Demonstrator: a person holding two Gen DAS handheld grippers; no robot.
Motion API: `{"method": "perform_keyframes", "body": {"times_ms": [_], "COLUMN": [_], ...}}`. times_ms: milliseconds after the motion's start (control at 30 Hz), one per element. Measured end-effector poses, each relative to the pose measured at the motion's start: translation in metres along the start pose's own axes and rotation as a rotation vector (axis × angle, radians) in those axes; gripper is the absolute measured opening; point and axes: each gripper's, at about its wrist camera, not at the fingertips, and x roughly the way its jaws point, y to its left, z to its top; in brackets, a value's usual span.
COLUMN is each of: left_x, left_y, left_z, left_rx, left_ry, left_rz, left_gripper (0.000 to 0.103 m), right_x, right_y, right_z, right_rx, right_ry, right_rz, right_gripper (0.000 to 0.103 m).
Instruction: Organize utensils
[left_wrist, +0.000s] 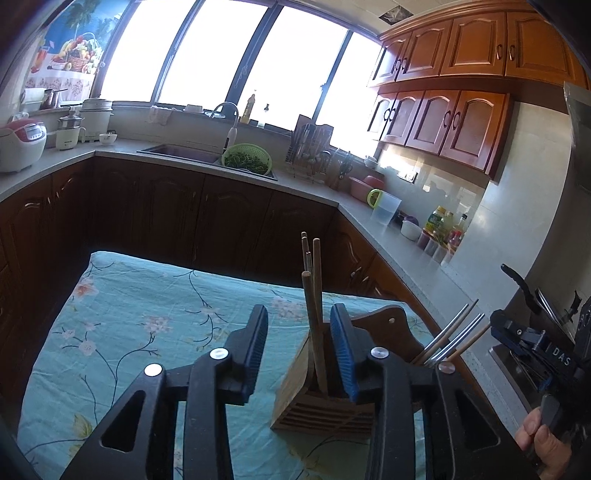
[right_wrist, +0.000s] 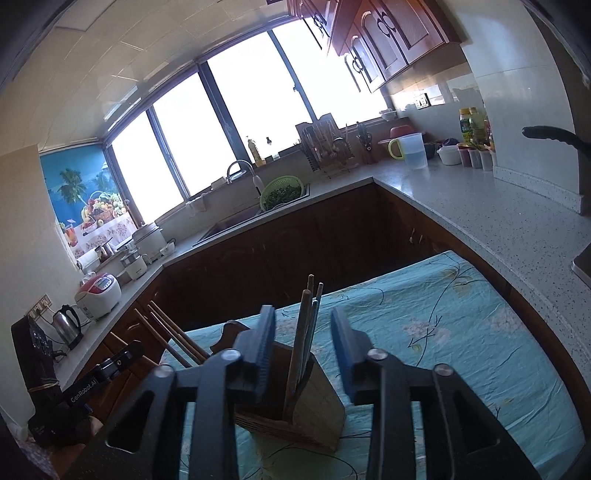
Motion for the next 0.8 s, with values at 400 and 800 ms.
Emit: {"method": "perform_keyframes", "body": {"times_ms": [400,800], "left_x": [-0.037,-0.12], "left_y": [0.008,0.012], "left_z": [-0.027,-0.1], "left_rx": [0.003,0.002], "left_ry": [-0.003,0.036], "left_rz": [0.07,0.145], "left_gripper": [0.081,0.083], "right_x": [-0.035,-0.072], "right_y": [0.002,0.011], "right_z": [-0.023,-0.106], "right_rx": [0.025,-0.053], "right_ry": [-0.054,0.04], "right_rz": [0.021,0.006], "right_gripper": [0.095,0.095]}}
